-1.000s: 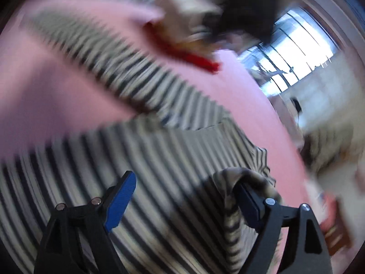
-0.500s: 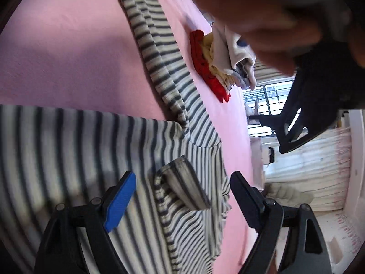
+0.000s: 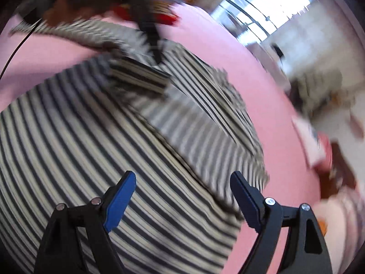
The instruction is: Fold small clothes
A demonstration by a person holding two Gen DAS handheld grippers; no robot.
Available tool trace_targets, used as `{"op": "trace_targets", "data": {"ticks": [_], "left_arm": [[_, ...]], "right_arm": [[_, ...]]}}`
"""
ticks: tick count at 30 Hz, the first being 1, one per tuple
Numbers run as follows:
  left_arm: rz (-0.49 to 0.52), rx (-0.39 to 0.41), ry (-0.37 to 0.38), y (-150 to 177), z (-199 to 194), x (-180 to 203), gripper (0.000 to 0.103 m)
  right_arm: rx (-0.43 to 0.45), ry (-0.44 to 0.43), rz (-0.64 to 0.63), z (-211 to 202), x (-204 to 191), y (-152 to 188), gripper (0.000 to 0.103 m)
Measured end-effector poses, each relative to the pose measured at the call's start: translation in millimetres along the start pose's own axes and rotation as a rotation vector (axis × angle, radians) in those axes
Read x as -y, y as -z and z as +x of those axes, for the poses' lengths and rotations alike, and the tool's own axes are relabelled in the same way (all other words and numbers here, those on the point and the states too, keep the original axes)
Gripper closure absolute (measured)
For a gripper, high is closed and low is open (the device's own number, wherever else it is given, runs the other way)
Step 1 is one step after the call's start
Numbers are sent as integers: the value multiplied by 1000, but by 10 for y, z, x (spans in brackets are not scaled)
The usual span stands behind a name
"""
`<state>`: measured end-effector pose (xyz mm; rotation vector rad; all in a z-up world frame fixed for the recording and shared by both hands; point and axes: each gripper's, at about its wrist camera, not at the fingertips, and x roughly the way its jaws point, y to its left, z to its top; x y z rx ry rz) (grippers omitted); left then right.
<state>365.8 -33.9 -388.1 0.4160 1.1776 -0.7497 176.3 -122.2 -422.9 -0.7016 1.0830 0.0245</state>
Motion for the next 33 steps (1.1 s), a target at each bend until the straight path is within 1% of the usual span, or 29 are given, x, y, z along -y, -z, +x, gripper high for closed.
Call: {"op": "trace_targets", "data": {"ticks": [1,4,5,6,7,8,9,10,12,13,14,15,17,19,22,24,25,27,29,30,32,33], "left_arm": [[26,-18,25,-17,53,30,1],[93,-49,81,-83,180,109,1],[107,-57,89,-99,212,121,3],[126,-73,95,-119,260,142,12],[138,-92,101,-139,303,149,17],[145,-115,109,-161,355,158,28],[150,-139,116,-174,407,172,36],[155,-157,118,-188,465,174,40],[171,-184,115,-190,540,195,51],[175,-192,118,-184,569,194,55],[177,-204,126,-174,593,204,66],[175,-207,131,-163,605,206,80],[169,-198,116,-146,600,204,90],[147,-178,100,-130,553,161,94],[81,-138,37,-104,453,92,95],[18,-105,5,-89,325,15,96],[-9,-88,-23,-73,268,-8,96],[-88,-43,-78,-24,123,-77,97],[-202,-6,-108,49,-9,-200,97],[-251,3,-117,81,-46,-264,97],[-349,15,-131,194,-86,-376,97],[-388,12,-150,267,-84,-423,97]], "right_arm": [[-15,8,41,27,117,53,18],[-37,22,120,85,303,123,18],[-40,26,137,95,327,143,18],[-43,25,157,111,366,153,18],[-44,24,182,122,404,165,18],[-45,25,195,139,423,170,18],[-45,22,209,157,427,172,18],[-43,14,225,158,439,184,18],[-45,8,241,205,492,153,18],[-47,3,254,222,503,166,18],[-50,2,261,234,520,159,18],[-54,5,272,255,537,169,18],[-58,5,292,282,584,181,18],[-62,11,315,329,650,190,18],[-78,25,364,414,778,225,18],[-92,25,414,492,909,275,18],[-97,27,430,521,964,295,18],[-110,30,470,600,1107,340,18],[-120,36,511,705,1287,376,18],[-126,36,537,780,1409,395,18],[-135,38,575,911,1596,424,22],[-140,32,596,984,1713,443,24]]}}
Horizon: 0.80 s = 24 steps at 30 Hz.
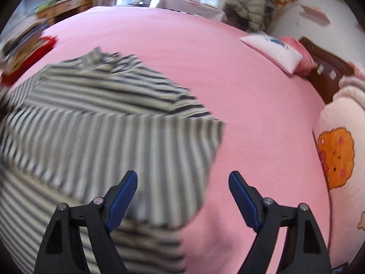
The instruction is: Fold small clothes
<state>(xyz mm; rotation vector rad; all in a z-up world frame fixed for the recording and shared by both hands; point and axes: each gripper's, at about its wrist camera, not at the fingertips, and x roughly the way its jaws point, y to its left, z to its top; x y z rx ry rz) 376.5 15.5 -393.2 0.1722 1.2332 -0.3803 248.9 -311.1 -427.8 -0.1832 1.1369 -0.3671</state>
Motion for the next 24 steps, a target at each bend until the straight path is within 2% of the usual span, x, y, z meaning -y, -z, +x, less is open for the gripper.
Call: {"op": "trace_targets", "data": {"ticks": [2,4,9,13,17,21,22,24], "left_arm": [[-63,-3,-36,91,59,-54,97],[-116,-9,-31,150,93,-119,97],[-146,-18,-20,175,199,-109,97],[-188,15,-13,136,219,-88,97],[-268,52,-8,120,165,-234,96],[-310,75,-8,184,102,-322,96],[-309,78,-8,178,112,-313,96],[-306,84,-7,171,114,-299,96]], "right_arm": [[-27,-17,41,170,200,-116,30],[-53,-50,70,339,385,-230,31],[-112,-170,134,675,614,-424,45],[-152,-211,192,952,683,-555,46],[-197,-262,267,1188,778,-597,46],[-214,-303,305,1293,801,-591,46],[-210,-307,305,1299,794,-594,50],[-191,-331,287,1276,759,-613,81]]}}
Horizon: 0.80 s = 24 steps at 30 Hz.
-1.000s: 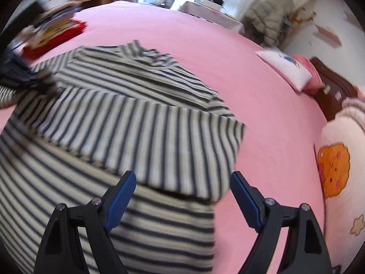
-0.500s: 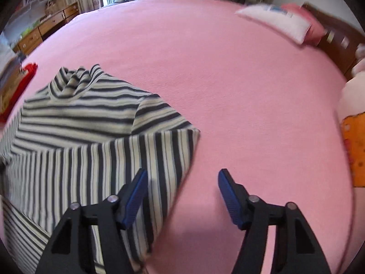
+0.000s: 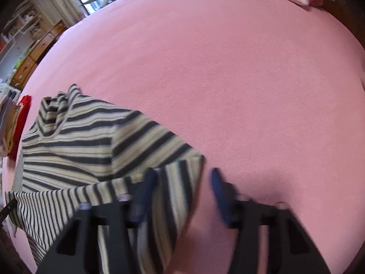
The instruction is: Fold small clothes
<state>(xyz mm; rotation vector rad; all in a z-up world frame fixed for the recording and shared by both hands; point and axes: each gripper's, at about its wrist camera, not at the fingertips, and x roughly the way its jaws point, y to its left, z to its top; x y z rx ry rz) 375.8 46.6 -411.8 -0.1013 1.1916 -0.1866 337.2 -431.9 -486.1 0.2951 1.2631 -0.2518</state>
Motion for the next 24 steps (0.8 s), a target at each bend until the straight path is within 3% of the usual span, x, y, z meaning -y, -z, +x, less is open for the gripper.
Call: {"op": "trace_targets", "data": {"ticks": [1,10,15,18,19,21,24], "left_arm": [[1,6,2,-4,-4,6,96],[-36,43,1,47,-76,-81,96],[-57,9,-7,125,74,-186,96],[-70,-5,20,112,108,-219,95],[-85,-16,37,96,120,-245,95],[-129,-36,80,63,114,-326,94],[-153,-40,100,36,45,-401,94]], "right_arm": [[6,-3,-12,-10,-25,-6,98],[221,129,-178,-422,-333,-80,98],[187,224,-250,-219,-398,-83,98],[168,285,-281,-147,-451,-42,96],[174,302,-288,-154,-476,-30,89],[205,333,-295,-227,-524,-3,78],[253,350,-291,-374,-606,21,76]]}}
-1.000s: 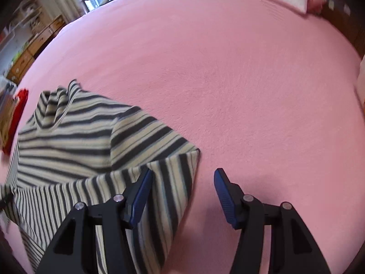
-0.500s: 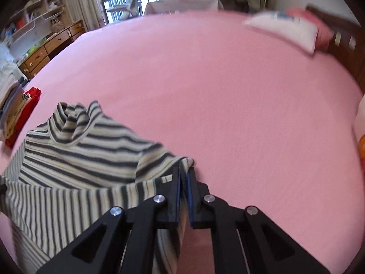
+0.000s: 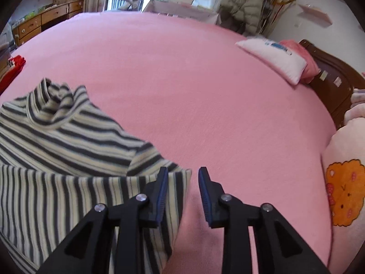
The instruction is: Fold small clothes
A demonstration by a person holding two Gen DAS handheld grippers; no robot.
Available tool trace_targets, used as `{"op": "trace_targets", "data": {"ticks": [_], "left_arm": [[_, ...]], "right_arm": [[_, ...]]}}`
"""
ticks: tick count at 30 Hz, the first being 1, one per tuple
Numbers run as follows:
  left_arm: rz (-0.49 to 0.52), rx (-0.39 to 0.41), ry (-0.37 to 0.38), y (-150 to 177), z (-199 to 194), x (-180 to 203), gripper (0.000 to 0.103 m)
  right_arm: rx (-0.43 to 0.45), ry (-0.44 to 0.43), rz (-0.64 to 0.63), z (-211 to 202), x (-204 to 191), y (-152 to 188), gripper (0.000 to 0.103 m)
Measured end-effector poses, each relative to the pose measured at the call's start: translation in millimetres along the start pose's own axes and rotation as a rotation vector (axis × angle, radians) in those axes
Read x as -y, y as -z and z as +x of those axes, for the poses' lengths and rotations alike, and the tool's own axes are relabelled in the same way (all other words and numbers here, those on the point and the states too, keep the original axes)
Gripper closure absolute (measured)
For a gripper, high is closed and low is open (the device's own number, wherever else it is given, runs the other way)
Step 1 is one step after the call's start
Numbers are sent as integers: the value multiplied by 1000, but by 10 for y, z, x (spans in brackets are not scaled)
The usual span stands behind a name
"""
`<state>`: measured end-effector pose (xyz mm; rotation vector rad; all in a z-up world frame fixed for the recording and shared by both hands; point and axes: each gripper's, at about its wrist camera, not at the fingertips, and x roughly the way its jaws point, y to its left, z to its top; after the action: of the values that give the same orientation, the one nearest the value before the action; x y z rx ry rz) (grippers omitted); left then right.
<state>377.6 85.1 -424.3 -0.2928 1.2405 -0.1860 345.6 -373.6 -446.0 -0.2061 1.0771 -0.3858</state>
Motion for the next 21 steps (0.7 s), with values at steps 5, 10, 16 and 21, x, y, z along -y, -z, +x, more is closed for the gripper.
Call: {"op": "trace_targets", "data": {"ticks": [5,10,16,21], "left_arm": [[-22,-25,-33,3,-51,-104,93],[-53,16,-70,43,-243,-244,92],[-27,-1,-151,77,-272,-314,80],[18,99,-193,79,-639,-238,26]], "right_arm": [[37,-57,-7,-293,-158,-18,76],[35,-172,-59,-566,-469,119,76],[-1,-209,-178,-719,-1037,339,76],[-13,-233,-158,-943,-1145,351,76]]}}
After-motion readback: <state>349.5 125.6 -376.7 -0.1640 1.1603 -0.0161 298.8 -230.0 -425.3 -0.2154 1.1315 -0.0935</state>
